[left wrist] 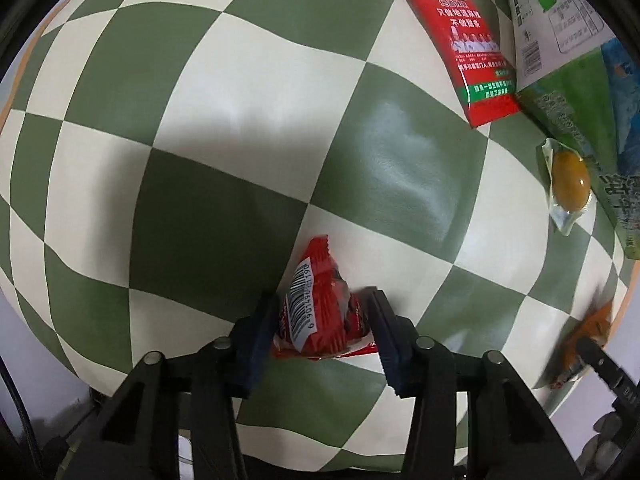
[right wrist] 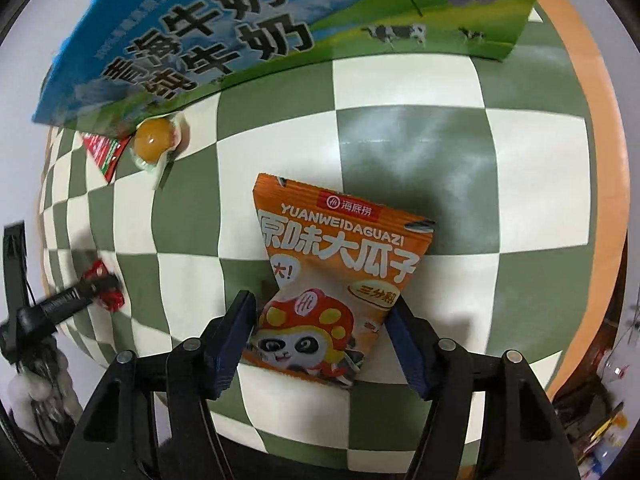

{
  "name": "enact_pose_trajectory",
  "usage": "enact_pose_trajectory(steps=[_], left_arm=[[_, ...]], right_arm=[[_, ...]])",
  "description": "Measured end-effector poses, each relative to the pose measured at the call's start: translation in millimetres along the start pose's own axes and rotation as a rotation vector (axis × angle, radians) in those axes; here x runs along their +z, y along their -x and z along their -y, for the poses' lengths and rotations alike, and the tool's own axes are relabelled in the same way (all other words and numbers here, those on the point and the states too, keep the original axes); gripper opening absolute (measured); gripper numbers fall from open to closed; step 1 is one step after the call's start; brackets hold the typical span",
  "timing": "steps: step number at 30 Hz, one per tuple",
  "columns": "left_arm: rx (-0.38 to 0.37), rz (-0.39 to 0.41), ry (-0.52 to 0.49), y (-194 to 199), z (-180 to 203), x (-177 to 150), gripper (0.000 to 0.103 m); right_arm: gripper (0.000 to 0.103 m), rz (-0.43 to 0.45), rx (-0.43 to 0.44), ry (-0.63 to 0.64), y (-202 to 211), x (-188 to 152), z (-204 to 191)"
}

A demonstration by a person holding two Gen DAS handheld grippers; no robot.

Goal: Organize snacks
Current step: 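Grasp the small red packet with left tool while right tool grasps orange seed bag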

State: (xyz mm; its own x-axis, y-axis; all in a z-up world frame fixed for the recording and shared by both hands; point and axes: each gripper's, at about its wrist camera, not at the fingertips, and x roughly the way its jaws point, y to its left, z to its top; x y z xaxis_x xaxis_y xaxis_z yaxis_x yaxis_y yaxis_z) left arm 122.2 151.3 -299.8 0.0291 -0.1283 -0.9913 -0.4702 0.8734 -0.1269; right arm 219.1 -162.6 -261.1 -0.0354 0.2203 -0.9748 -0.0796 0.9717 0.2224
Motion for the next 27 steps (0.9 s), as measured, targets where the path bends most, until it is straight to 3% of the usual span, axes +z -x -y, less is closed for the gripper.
enact_pose_trajectory(steps=[6, 8, 12, 17, 20, 27], left_arm=[[-0.026, 0.001, -0.072, 1, 34, -13, 0.039], [-0.041, -0.004, -0.118, 2, 53, -21, 0.039], [-0.063, -0.006, -0.245, 2, 100, -45, 0.039], [-0.014, -0.002, -0.355, -10, 130, -63, 0.042], [0.0, -0.011, -0.374, -18, 134, -68, 0.049], [0.017, 0.003, -0.394, -19, 153, -76, 0.049]], right_arm=[[0.068, 0.033, -0.01, -0.073, -10, 2, 0], [0.062, 0.043, -0.035, -0.044, -10, -1, -7], [0.061, 0.015, -0.032, 0.011, -12, -14, -16], [0.061, -0.017, -0.043, 0.057, -17, -37, -25], [0.062, 0.013, -0.029, 0.011, -20, -42, -22], [0.065, 0.017, -0.025, -0.008, -17, -44, 1]])
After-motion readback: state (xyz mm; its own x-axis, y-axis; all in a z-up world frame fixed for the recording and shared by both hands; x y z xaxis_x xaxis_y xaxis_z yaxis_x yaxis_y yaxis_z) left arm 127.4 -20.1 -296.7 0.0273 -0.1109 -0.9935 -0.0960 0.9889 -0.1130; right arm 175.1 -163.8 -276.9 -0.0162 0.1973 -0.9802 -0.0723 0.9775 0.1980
